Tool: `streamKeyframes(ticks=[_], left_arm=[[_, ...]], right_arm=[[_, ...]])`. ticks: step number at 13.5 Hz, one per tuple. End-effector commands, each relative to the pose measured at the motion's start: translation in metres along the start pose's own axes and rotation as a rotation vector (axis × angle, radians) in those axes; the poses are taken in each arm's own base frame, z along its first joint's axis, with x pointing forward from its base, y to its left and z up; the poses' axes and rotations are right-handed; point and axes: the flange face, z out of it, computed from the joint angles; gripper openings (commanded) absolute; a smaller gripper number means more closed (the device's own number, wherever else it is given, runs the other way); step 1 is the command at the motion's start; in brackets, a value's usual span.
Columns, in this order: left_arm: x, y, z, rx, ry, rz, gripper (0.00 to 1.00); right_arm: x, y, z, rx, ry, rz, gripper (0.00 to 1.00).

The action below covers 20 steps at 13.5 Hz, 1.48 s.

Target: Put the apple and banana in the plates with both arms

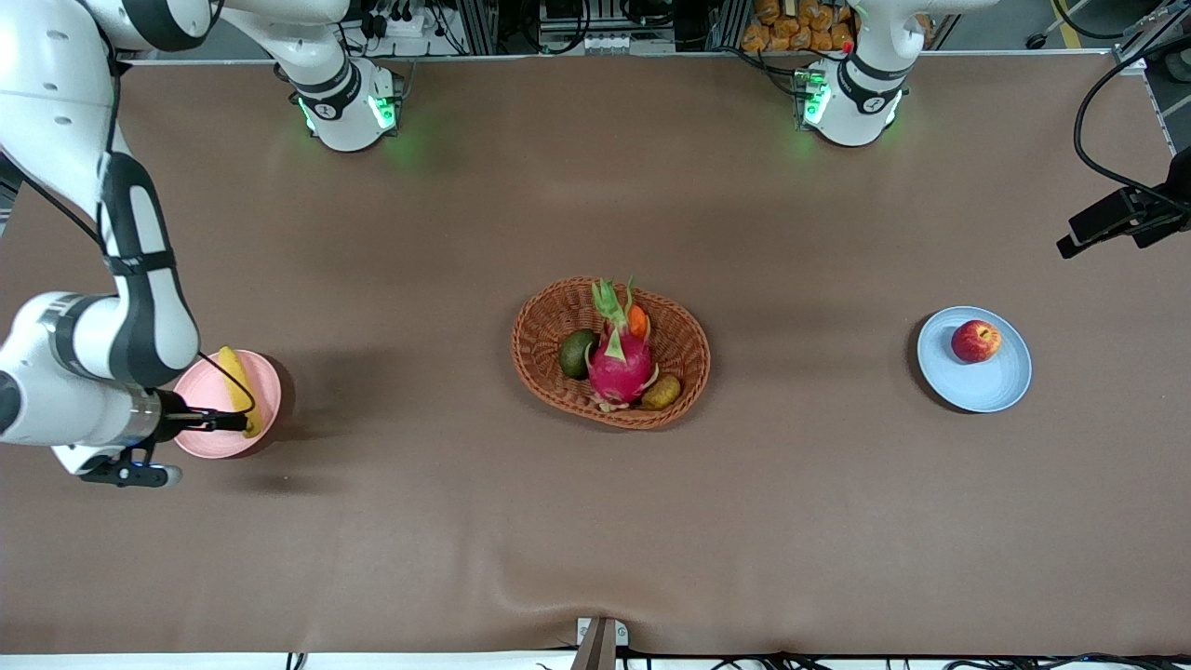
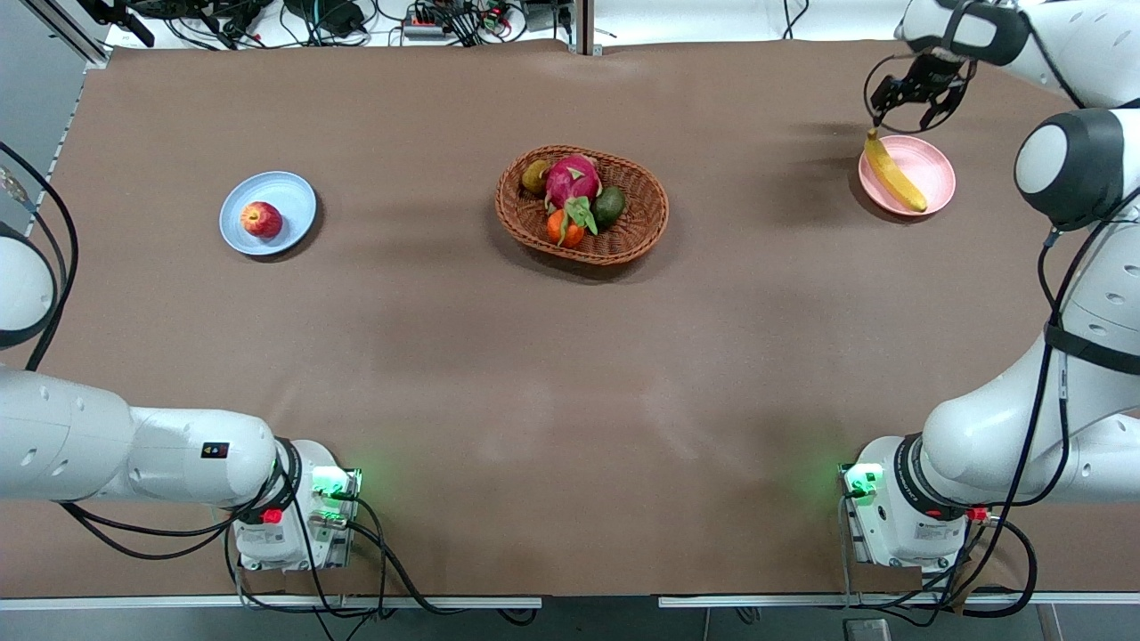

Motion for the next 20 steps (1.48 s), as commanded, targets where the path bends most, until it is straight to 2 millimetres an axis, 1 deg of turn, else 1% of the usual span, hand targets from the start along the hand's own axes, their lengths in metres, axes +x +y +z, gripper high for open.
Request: streamKeyframes(ticks=[1,2,5,6,8,10,11,12,14,15,16,17,18,19,20], left_arm=[[-0.005,-0.001,-0.006,0.013,-0.001,0.026,1.00],[-0.005,0.000,-0.005,0.050,0.002,0.029,1.00],[-0.005,0.000,-0.005,0.056,0.002,0.032,1.00],[-0.005,-0.001,-0.005,0.055,0.001,0.032,1.00],[-0.005,0.000,-0.004,0.057,0.001,0.029,1.00],[-0.004,0.001,-0.004,0.055,0.001,0.030,1.00],[-0.004,0.001,-0.004,0.056,0.001,0.030,1.00],[-0.003,0.003,-0.006,0.052,0.005,0.032,1.00],[0.000,0.009,-0.003,0.054,0.001,0.041,1.00],[-0.001,0.008,-0.004,0.053,0.003,0.041,1.00],[-0.001,0.008,-0.004,0.053,0.003,0.041,1.00],[-0.001,0.007,-0.004,0.058,0.003,0.041,1.00],[-0.001,0.007,-0.004,0.059,0.003,0.049,1.00],[0.000,0.005,-0.004,0.061,0.002,0.050,1.00],[0.000,0.004,-0.004,0.063,0.002,0.050,1.00]], right_arm=[[-0.024,-0.013,-0.071,0.024,0.021,-0.035,1.00],[-0.034,-0.027,-0.094,0.024,0.016,-0.057,1.00],[-0.069,-0.067,-0.161,0.031,0.011,-0.114,1.00],[-0.081,-0.074,-0.180,0.042,0.015,-0.124,1.00],[-0.101,-0.080,-0.214,0.092,0.036,-0.125,1.00],[-0.122,-0.077,-0.241,0.100,0.034,-0.127,1.00],[-0.135,-0.072,-0.258,0.089,0.043,-0.116,1.00],[-0.144,-0.068,-0.271,0.074,0.048,-0.104,1.00],[-0.162,-0.056,-0.293,0.007,0.050,-0.049,1.00],[-0.171,-0.049,-0.302,0.004,0.050,-0.032,1.00],[-0.176,-0.042,-0.302,0.007,0.015,-0.017,1.00],[-0.184,-0.038,-0.309,0.009,0.016,-0.010,1.00],[-0.192,-0.037,-0.317,0.010,0.030,-0.007,1.00],[-0.198,-0.041,-0.323,0.010,0.038,-0.004,1.00],[-0.201,-0.042,-0.325,0.011,0.037,0.022,1.00]])
